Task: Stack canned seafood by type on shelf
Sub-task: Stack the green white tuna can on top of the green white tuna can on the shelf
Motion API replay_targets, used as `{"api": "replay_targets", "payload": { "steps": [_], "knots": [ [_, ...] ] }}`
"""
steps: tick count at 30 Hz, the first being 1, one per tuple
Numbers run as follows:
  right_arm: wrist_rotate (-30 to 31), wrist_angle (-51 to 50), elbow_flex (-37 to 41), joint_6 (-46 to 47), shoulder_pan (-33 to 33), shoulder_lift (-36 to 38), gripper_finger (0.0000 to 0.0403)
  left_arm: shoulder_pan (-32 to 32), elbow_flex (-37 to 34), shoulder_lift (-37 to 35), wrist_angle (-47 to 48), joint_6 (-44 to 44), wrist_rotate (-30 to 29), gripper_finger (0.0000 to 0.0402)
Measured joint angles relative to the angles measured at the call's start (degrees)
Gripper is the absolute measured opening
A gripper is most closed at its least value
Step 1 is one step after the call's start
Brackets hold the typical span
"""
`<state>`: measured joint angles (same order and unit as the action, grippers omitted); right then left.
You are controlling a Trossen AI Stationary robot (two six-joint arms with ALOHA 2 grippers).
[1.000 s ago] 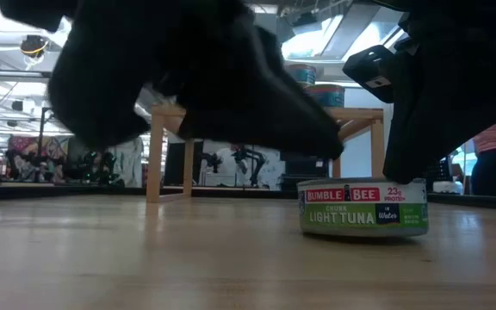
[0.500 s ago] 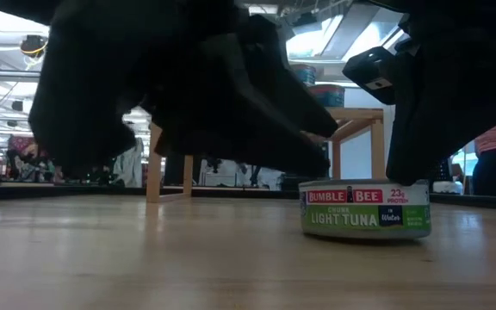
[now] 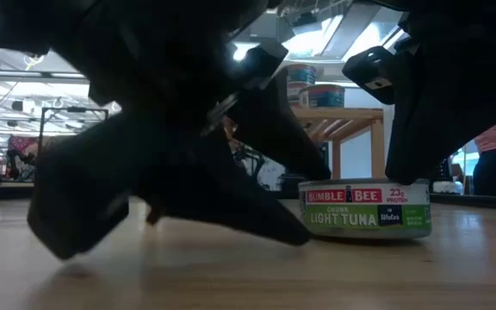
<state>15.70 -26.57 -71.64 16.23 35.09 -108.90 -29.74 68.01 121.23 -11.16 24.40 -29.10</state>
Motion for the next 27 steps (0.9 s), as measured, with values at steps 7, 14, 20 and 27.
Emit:
{"api": "replay_targets", "payload": {
  "steps": [7, 14, 20, 27],
  "knots": [
    [-0.07, 0.23, 0.0, 0.07, -0.02, 0.0, 0.0, -0.17, 0.0, 0.69, -1.53, 1.08, -3.17, 0.026],
    [-0.41, 0.75, 0.0, 0.87, -0.74, 0.0, 0.0, -0.13, 0.0, 0.7, -1.92, 1.65, -4.28, 0.026],
    [-1.21, 1.29, 0.0, 0.92, -1.49, 0.0, 0.0, -0.12, 0.0, 0.7, -1.92, 1.64, -4.28, 0.026],
    [-1.33, 1.57, 0.0, 1.44, -1.51, 0.0, 0.0, 0.04, 0.0, 0.72, -1.88, 1.56, -4.22, 0.026]
  ]
}}
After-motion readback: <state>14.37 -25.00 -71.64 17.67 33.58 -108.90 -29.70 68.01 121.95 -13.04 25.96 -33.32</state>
